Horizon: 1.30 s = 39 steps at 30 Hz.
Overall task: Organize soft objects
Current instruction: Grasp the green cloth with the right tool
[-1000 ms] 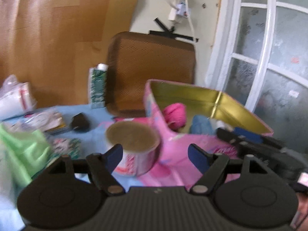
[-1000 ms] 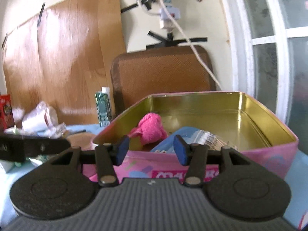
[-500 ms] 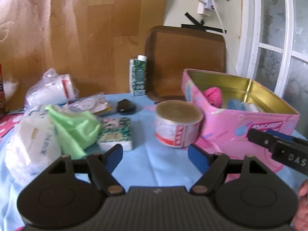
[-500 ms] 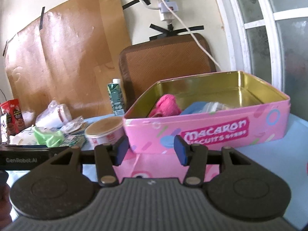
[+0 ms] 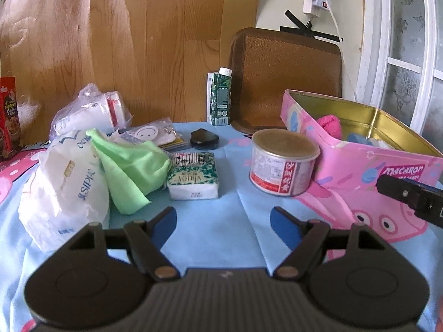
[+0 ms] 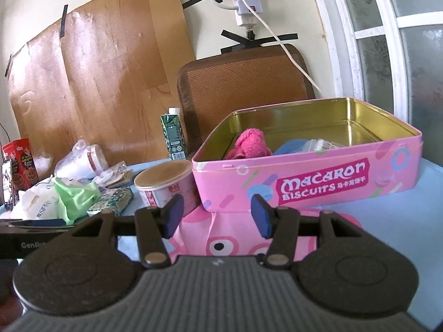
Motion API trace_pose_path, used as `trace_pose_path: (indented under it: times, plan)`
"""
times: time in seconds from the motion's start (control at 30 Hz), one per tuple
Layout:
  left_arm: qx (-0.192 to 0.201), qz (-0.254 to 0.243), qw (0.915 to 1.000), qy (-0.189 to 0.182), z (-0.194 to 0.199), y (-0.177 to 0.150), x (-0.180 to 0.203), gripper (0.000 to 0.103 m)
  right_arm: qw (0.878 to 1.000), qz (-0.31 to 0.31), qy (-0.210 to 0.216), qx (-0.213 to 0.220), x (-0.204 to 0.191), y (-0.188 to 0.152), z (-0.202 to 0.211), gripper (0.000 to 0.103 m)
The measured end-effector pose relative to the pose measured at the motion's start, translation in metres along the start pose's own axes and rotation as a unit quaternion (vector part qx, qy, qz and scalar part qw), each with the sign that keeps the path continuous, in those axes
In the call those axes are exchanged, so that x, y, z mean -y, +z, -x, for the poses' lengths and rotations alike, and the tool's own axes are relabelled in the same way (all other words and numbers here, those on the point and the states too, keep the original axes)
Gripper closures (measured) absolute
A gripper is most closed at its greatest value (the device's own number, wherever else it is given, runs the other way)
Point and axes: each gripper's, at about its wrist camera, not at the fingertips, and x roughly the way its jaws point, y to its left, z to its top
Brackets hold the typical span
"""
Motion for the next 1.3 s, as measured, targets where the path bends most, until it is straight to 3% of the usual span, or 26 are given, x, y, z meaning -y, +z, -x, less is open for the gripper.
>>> trace_pose_path:
  times: [0.37, 0.7, 0.8, 0.87, 1.03, 1.13, 1.3]
  plan:
    - [-0.016, 0.012, 0.9998, -0.002, -0.014, -0.01, -0.007, 0.026, 1.0, 0.008, -0.002, -0.012, -0.004, -0.007, -0.006, 0.047]
    - [0.025, 0.036, 0.9987, -0.025, 0.002, -0.013, -0.021, 0.023, 1.0, 0.015, 0.006, -0.024, -0.009, -0.011, -0.013, 0.047]
    - [0.033, 0.02, 0.9993, -0.003, 0.012, -0.015, -0.028, 0.023, 0.999, 0.023, 0.019, -0.026, -0.013, -0.01, -0.014, 0.047]
    - [0.045, 0.017, 0.9988, 0.01, 0.024, -0.018, -0.042, 0.023, 0.998, 0.036, 0.038, -0.029, -0.018, -0.006, -0.017, 0.047]
    - [0.058, 0.048, 0.9957, 0.053, 0.044, -0.036, -0.078, 0.023, 0.985, 0.082, 0.144, -0.055, -0.051, 0.015, -0.044, 0.047]
    - [0.059, 0.101, 0.992, 0.048, 0.045, -0.037, -0.097, 0.023, 0.965, 0.135, 0.212, -0.074, -0.088, 0.023, -0.073, 0.047]
    - [0.064, 0.086, 0.993, 0.05, 0.043, -0.035, -0.093, 0.023, 0.94, 0.173, 0.266, -0.129, -0.145, 0.024, -0.135, 0.047]
